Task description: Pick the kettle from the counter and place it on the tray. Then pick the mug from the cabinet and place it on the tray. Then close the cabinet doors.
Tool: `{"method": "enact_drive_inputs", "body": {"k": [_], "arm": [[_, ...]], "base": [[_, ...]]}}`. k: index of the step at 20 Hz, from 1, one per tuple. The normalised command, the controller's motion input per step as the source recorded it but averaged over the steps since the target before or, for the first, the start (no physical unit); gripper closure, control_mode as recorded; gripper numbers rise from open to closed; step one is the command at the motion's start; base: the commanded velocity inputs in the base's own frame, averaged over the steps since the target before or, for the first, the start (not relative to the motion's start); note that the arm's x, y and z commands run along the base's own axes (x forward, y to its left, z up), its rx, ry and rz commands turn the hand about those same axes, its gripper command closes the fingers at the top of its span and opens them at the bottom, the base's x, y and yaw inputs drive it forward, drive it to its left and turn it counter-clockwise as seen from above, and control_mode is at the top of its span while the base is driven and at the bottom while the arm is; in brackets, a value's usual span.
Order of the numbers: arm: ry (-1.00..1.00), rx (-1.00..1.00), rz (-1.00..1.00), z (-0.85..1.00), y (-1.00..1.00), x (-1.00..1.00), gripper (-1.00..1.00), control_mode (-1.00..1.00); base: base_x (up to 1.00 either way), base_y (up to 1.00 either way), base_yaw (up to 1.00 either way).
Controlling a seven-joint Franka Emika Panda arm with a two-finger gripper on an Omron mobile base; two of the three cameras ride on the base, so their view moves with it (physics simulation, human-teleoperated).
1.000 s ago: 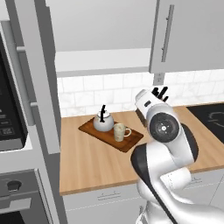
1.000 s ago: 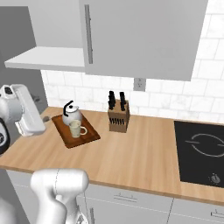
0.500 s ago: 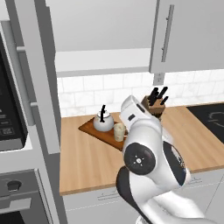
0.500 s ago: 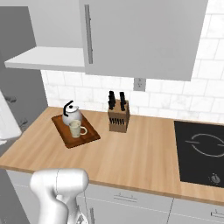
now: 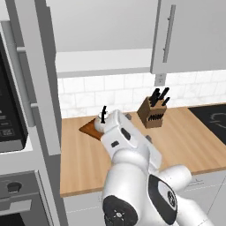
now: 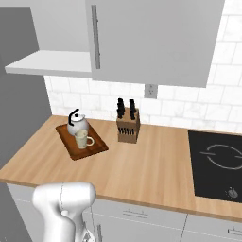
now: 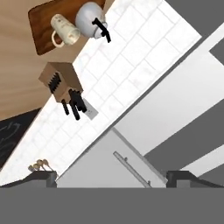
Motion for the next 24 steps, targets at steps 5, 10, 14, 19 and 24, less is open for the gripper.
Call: {"method": "enact_drive_inputs", "body": {"k": [5, 10, 14, 19, 24], "arm": [[-0.30, -0.04, 0.00, 0.00, 0.64, -0.09, -1.00, -1.00], [-0.20, -0.03, 0.00, -0.10, 0.54, -0.01, -1.00, -1.00], [-0.12, 0.00, 0.00, -0.30, 0.20, 0.15, -1.00, -1.00], [-0.11, 0.00, 0.00, -0.42, 0.17, 0.26, -1.00, -1.00], [-0.08, -0.05, 0.00, -0.12, 0.41, 0.01, -1.00, -1.00]], "base": [[0.00, 0.00, 0.00], [0.00, 0.00, 0.00], [0.00, 0.00, 0.00], [0.00, 0.00, 0.00], [0.00, 0.00, 0.00]]}}
